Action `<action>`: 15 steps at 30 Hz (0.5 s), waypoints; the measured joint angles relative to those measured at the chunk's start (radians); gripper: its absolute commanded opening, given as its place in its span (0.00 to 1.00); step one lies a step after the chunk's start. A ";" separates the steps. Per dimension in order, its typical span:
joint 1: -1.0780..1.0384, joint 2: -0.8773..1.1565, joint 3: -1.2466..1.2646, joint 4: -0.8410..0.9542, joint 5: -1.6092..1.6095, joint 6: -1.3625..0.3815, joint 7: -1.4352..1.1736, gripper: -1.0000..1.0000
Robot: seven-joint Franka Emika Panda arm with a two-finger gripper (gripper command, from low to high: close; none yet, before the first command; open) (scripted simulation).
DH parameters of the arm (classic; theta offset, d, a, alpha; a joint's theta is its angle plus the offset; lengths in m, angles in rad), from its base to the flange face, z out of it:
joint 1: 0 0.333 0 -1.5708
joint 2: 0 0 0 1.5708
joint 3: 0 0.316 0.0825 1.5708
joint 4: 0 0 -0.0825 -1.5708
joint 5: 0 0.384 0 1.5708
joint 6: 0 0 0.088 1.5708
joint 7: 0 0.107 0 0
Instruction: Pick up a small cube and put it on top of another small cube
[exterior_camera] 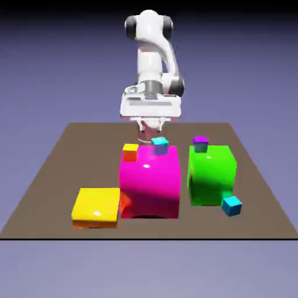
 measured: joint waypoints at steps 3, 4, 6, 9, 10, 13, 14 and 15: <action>-0.001 0.109 0.063 0.074 -0.029 -0.083 0.054 0.50; -0.002 0.145 0.084 0.099 -0.039 -0.111 0.072 0.50; -0.003 0.217 0.126 0.149 -0.058 -0.166 0.107 0.50; -0.004 0.326 0.190 0.223 -0.088 -0.249 0.161 0.50; -0.005 0.362 0.211 0.248 -0.097 -0.277 0.179 0.50; 0.003 0.471 0.274 0.322 -0.127 -0.360 0.233 0.50; 0.001 0.507 0.295 0.347 -0.136 -0.388 0.251 0.50; -0.002 0.544 0.316 0.372 -0.146 -0.416 0.268 0.50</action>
